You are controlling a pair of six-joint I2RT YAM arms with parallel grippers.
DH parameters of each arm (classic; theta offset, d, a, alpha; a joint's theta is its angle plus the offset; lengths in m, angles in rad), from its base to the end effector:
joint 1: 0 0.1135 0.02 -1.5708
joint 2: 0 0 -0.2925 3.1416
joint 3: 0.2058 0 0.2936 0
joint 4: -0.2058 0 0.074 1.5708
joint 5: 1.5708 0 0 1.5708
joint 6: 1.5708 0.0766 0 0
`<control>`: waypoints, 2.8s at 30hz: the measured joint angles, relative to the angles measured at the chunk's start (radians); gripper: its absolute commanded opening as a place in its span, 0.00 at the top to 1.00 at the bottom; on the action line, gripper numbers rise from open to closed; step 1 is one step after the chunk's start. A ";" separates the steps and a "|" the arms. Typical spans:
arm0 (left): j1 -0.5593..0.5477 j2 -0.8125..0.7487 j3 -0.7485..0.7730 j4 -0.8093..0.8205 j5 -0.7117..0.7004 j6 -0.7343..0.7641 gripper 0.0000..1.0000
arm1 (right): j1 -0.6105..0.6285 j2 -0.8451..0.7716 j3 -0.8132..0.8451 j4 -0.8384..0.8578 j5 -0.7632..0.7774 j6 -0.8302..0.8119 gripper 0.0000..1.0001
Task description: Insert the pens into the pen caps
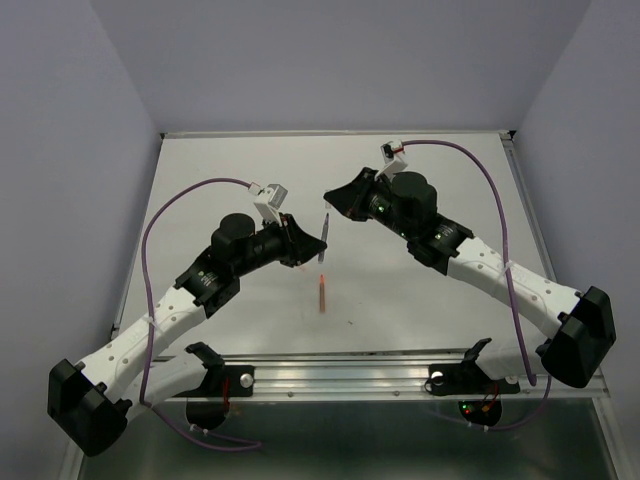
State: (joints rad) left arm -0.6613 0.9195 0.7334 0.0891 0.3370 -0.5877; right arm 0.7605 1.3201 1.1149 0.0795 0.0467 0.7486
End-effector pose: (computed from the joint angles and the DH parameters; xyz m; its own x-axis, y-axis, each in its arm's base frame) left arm 0.2069 -0.1931 0.3377 -0.5290 -0.2514 -0.8106 0.6561 0.4846 -0.5785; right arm 0.2853 0.2665 0.3782 -0.5123 0.4510 -0.7308 -0.4180 0.6124 0.6710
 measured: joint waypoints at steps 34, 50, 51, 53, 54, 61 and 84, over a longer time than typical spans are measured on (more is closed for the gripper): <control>0.000 -0.006 0.009 0.049 -0.050 -0.027 1.00 | 0.000 -0.018 0.000 -0.028 0.121 -0.009 0.86; -0.005 0.016 0.010 0.047 -0.037 -0.023 1.00 | 0.000 -0.004 0.023 -0.022 0.043 -0.010 0.85; -0.005 0.016 0.010 0.047 -0.037 -0.022 1.00 | 0.000 -0.003 0.023 -0.021 0.039 -0.010 0.84; -0.005 0.017 0.010 0.047 -0.034 -0.020 1.00 | 0.000 -0.002 0.023 -0.019 0.032 -0.010 0.85; -0.005 0.018 0.010 0.047 -0.033 -0.019 1.00 | 0.000 -0.002 0.023 -0.019 0.030 -0.010 0.85; -0.005 0.029 0.013 0.046 -0.030 -0.012 1.00 | 0.000 0.016 0.023 -0.019 0.015 -0.008 0.85; -0.005 0.033 0.032 0.019 -0.064 -0.003 1.00 | 0.000 0.015 0.023 -0.020 -0.063 -0.007 0.85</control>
State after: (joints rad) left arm -0.6666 0.9527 0.7658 0.1078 0.2726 -0.5907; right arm 0.7605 1.3354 1.1381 0.0597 -0.0166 0.7418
